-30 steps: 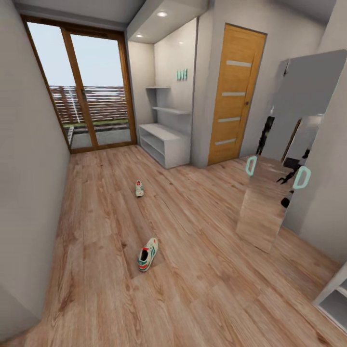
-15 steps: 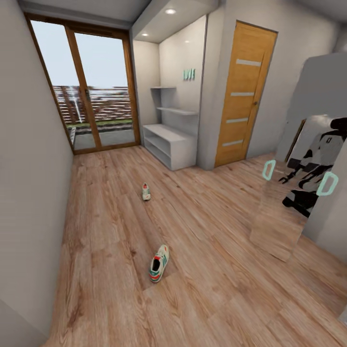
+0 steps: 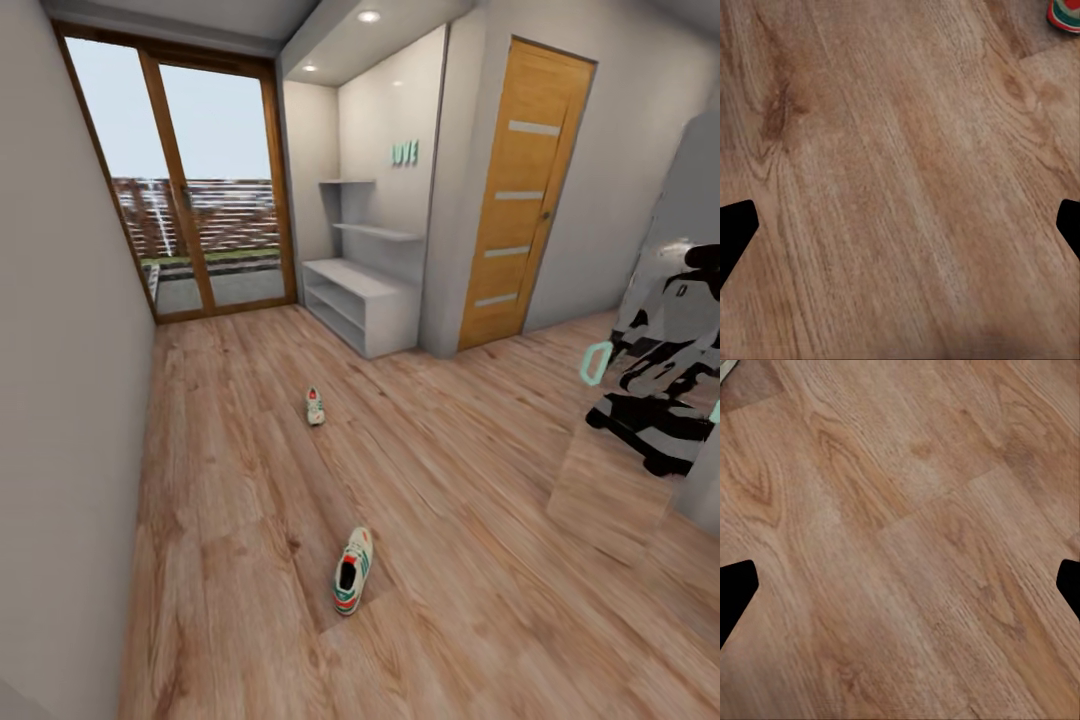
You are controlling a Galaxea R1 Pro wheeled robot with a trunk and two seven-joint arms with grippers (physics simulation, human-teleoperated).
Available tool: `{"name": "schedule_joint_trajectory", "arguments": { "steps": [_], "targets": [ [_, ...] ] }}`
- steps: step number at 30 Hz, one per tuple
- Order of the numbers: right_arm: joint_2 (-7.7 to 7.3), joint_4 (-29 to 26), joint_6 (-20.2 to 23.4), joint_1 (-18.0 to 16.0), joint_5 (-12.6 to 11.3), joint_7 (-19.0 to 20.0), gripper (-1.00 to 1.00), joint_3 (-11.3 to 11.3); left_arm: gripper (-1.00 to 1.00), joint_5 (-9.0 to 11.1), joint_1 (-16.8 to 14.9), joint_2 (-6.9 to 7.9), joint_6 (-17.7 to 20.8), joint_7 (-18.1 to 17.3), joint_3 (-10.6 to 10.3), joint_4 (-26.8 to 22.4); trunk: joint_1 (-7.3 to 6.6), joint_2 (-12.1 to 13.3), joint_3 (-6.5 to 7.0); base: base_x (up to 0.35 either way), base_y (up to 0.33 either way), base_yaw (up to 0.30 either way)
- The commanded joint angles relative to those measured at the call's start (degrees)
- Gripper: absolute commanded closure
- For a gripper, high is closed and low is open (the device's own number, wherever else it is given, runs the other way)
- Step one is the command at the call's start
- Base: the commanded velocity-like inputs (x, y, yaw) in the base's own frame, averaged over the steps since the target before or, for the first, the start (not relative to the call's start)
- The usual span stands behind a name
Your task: Pick up the two gym shoes and the two sandals from the corridor floor and place them onto the hallstand (shoe rack) in the corridor, making sure they are on the rack and not on the floor. Arrange them so the two gym shoes are next to each other and the two sandals are next to each other.
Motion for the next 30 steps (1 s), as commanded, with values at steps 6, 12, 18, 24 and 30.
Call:
{"name": "schedule_joint_trajectory", "arguments": {
  "steps": [6,12,18,24,30],
  "targets": [
    [0.00,0.0,-0.1,0.0,0.1,-0.2,-1.00,0.1,-1.00,0.5,0.0,-0.02,-0.2,-0.1,-0.1,0.0,0.02,0.0,-0.05,0.238,0.249,0.000],
    [0.00,0.0,-0.1,0.0,0.0,-0.2,-1.00,0.1,-1.00,0.5,0.0,0.00,-0.1,-0.1,-0.1,0.0,0.02,0.0,-0.05,0.243,0.245,0.000],
    [0.01,0.0,-0.1,0.0,0.0,-0.2,-1.00,0.1,-1.00,0.5,0.0,0.00,-0.1,-0.1,-0.1,0.0,0.02,0.0,-0.05,0.246,0.243,0.000],
    [0.01,0.0,-0.1,0.0,0.0,-0.2,-1.00,0.1,-1.00,0.5,0.0,-0.01,-0.1,-0.1,-0.1,0.0,0.02,0.0,-0.05,0.247,0.243,0.000],
    [0.03,0.0,-0.1,0.0,0.0,-0.2,-1.00,0.1,-1.00,0.5,0.0,-0.01,-0.1,-0.2,-0.1,0.0,0.02,0.0,-0.05,0.247,0.242,-0.042]
  ]
}}
